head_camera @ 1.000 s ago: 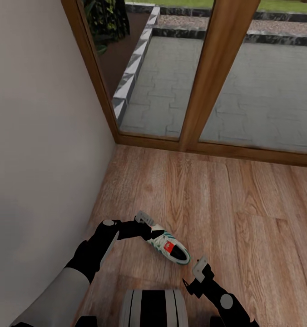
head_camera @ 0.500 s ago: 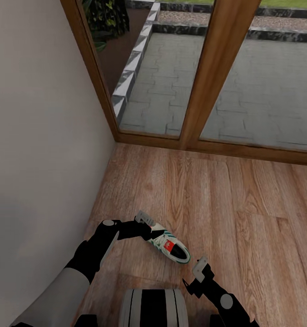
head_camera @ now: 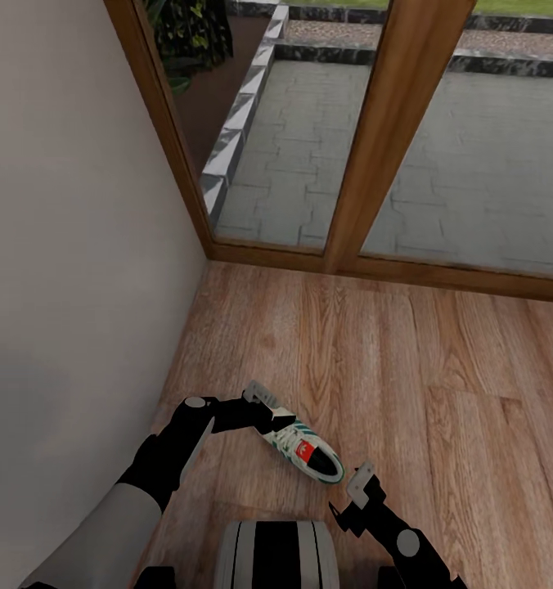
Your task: Pick up the two gym shoes and the two sandals from the corridor floor and place them onto the hallstand (shoe rack) in the corridor, making sure they are on the rack and not on the floor. Arrange them so the two gym shoes are next to each other and the two sandals are next to each other.
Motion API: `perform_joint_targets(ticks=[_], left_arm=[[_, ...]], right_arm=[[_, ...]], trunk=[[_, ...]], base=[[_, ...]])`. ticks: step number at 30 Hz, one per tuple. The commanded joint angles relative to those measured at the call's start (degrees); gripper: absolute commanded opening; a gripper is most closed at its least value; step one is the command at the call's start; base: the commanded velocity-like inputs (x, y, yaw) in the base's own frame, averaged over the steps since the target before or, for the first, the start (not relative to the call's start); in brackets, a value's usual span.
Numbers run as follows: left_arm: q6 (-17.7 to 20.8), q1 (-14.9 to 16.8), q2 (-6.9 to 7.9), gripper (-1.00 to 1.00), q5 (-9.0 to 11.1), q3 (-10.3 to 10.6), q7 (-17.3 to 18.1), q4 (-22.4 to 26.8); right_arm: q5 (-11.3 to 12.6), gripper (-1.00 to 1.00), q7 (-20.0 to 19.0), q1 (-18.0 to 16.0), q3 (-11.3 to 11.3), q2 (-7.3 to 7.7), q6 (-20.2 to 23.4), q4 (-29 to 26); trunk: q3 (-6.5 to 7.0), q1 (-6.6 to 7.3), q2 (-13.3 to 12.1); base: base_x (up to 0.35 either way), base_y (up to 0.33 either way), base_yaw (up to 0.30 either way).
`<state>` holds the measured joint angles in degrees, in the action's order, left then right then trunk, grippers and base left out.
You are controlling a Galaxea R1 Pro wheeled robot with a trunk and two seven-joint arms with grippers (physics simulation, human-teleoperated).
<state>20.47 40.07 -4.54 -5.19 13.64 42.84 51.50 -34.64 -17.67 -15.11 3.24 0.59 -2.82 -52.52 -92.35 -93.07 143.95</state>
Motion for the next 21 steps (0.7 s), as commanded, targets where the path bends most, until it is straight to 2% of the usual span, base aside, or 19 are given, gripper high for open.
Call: perform_joint_targets(ticks=[1, 8, 21], left_arm=[[0.24, 0.01, -0.03, 1.00, -0.43, -0.11, 0.31, 0.09], [0.19, 0.00, -0.03, 1.00, -0.43, -0.18, 0.46, 0.09], [0.19, 0.06, -0.03, 1.00, -0.43, -0.12, 0.49, 0.09]], right_arm=[[-0.60, 1.00, -0.09, -0.03, 0.01, 0.02, -0.21, -0.03], [-0.60, 1.00, -0.09, -0.01, 0.01, 0.03, -0.18, -0.03], [-0.60, 1.00, -0.09, -0.01, 0.01, 0.03, -0.21, -0.03]], trunk=[[-0.03, 0.01, 0.01], [-0.03, 0.01, 0.01], [-0.03, 0.01, 0.01]], base=[[0.012, 0.000, 0.000], [0.117, 0.000, 0.000], [0.011, 0.000, 0.000]])
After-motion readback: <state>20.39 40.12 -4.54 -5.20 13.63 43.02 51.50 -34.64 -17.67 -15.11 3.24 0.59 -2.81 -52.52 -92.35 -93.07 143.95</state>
